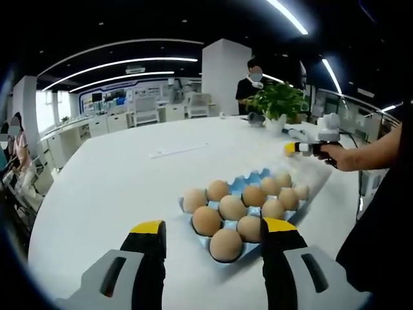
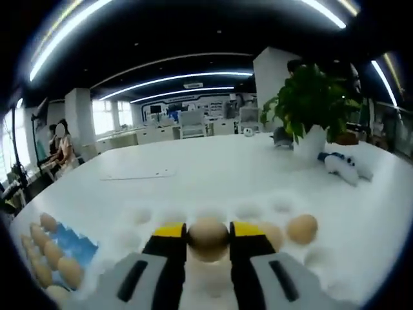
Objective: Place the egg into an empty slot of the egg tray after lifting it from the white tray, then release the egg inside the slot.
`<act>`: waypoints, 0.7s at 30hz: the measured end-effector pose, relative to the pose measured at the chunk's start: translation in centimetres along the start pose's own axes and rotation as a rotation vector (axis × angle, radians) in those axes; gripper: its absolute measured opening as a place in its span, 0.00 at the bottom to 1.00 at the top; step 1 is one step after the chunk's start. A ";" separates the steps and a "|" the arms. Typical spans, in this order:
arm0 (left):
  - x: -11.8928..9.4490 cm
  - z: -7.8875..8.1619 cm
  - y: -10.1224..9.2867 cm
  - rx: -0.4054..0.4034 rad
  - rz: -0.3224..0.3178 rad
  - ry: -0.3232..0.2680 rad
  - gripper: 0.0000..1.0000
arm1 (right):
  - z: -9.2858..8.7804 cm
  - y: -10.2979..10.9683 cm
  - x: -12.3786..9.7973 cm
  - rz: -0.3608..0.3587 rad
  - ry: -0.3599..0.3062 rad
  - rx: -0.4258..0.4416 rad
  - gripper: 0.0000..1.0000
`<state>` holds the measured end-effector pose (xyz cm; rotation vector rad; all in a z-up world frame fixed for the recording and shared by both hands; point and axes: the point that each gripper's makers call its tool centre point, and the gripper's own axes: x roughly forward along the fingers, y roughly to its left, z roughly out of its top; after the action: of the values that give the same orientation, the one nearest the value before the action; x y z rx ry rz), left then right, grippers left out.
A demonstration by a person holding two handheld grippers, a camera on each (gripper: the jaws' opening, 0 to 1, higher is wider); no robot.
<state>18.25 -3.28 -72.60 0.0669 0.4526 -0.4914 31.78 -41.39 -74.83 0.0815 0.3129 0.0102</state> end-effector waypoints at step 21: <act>0.1 0.0 -0.3 0.004 -0.004 0.002 0.59 | 1.5 10.5 -1.1 0.288 -0.030 -0.005 0.25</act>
<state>18.18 -3.64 -72.67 0.0704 0.4535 -0.4967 31.26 -31.08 -72.26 0.1214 0.2693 0.2952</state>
